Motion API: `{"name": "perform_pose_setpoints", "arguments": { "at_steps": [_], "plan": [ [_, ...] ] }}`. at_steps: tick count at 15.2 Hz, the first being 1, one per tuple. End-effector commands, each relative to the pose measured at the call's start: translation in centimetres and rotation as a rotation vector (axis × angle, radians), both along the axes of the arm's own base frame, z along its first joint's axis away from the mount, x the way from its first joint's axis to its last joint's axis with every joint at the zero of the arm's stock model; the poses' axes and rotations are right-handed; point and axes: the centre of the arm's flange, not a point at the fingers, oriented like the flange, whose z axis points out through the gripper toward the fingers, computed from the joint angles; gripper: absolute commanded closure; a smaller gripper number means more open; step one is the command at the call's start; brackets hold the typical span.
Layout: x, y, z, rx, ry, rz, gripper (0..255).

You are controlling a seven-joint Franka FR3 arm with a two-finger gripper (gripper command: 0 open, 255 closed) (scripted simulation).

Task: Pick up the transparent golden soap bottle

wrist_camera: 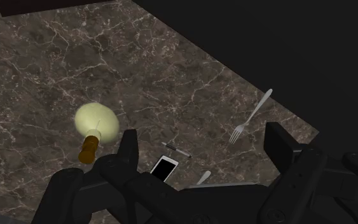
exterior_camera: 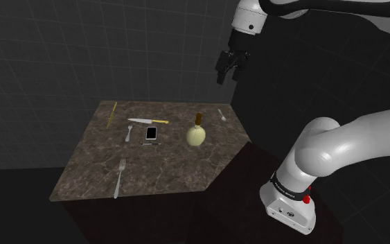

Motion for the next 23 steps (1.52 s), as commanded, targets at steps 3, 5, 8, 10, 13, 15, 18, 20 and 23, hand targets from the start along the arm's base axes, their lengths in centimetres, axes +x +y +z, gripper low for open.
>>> {"name": "perform_pose_setpoints", "arguments": {
  "at_steps": [3,5,8,10,13,15,18,20,23],
  "plan": [
    [1.3,-1.1,-2.0,-0.002,0.003,0.001,0],
    [2.7,-2.3,-4.0,-0.004,0.006,0.003,0],
    [4.7,-4.0,-6.9,-0.008,0.01,0.005,0],
    [6.0,-5.2,-8.9,-0.01,0.013,0.006,0],
    [8.0,-6.9,-11.9,-0.013,0.017,0.008,0],
    [9.3,-8.1,-13.9,-0.015,0.02,0.01,0],
    [11.2,-9.8,-16.8,-0.018,0.024,0.012,0],
    [12.5,-11.0,-18.8,-0.02,0.027,0.013,0],
    [14.5,-12.7,-21.8,-0.024,0.031,0.015,0]
  ]
}}
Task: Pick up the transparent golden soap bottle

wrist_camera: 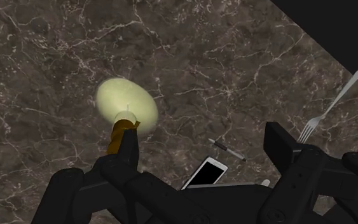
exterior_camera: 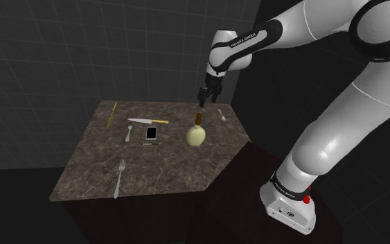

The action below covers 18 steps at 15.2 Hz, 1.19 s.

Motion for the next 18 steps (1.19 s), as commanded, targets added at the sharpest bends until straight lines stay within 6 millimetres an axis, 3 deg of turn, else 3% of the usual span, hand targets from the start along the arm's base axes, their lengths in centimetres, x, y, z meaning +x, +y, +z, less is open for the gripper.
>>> {"name": "perform_pose_setpoints", "arguments": {
  "at_steps": [1,13,18],
  "plan": [
    [1.2,-1.4,-2.0,-0.003,0.002,0.002,0],
    [8.9,-8.5,-14.0,-0.016,0.019,0.01,0],
    [9.3,-8.9,-16.7,-0.017,0.02,0.01,0]
  ]
}}
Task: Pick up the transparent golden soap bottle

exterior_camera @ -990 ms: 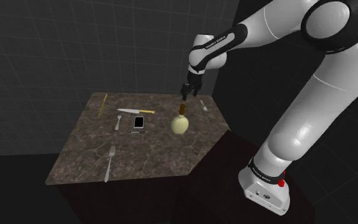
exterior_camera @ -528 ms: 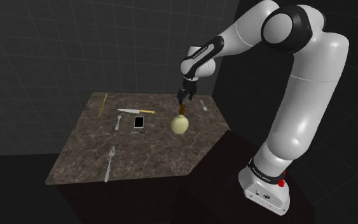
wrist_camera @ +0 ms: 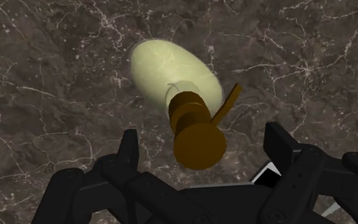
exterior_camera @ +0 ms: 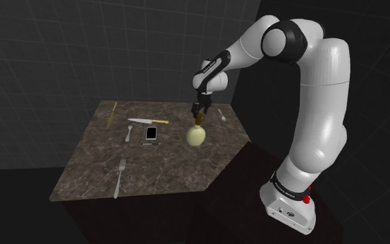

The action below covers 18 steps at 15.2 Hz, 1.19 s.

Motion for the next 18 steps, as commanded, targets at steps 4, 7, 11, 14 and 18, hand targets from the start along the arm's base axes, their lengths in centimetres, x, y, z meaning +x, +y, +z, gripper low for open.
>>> {"name": "perform_pose_setpoints", "arguments": {
  "at_steps": [4,7,11,14,18],
  "plan": [
    [0.0,0.0,-2.6,0.0,0.0,0.0,0],
    [0.0,0.0,-2.6,0.0,0.0,0.0,255],
    [0.0,0.0,-2.6,0.0,0.0,0.0,255],
    [-0.1,0.0,-2.5,0.0,0.0,0.0,255],
    [0.0,0.0,-1.0,0.0,0.0,0.0,255]
  ]
}}
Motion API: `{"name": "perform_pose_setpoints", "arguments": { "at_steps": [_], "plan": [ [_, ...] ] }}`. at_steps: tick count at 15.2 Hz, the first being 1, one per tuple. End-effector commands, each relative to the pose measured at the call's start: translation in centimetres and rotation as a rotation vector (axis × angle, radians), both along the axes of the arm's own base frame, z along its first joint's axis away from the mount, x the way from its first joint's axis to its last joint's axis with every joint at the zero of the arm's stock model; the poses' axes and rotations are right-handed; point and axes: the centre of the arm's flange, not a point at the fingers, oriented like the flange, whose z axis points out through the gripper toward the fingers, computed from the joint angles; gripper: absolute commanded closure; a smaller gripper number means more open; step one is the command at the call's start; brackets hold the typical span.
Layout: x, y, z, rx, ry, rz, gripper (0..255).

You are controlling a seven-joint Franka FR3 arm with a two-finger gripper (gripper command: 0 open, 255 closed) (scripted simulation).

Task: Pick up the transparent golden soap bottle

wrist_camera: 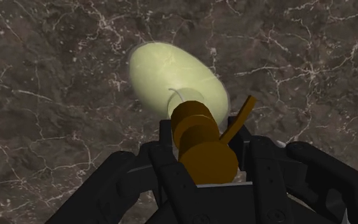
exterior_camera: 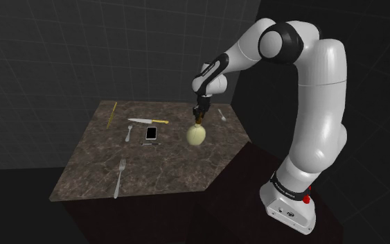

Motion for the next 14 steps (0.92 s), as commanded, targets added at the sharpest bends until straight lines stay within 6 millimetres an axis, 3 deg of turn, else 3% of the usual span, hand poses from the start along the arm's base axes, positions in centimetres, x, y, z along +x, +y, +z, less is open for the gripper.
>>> {"name": "perform_pose_setpoints", "arguments": {
  "at_steps": [1,12,14],
  "plan": [
    [0.1,0.0,1.1,0.0,0.0,0.0,255],
    [0.1,0.0,6.9,0.0,0.0,0.0,255],
    [0.1,0.0,7.0,0.0,0.0,0.0,255]
  ]
}}
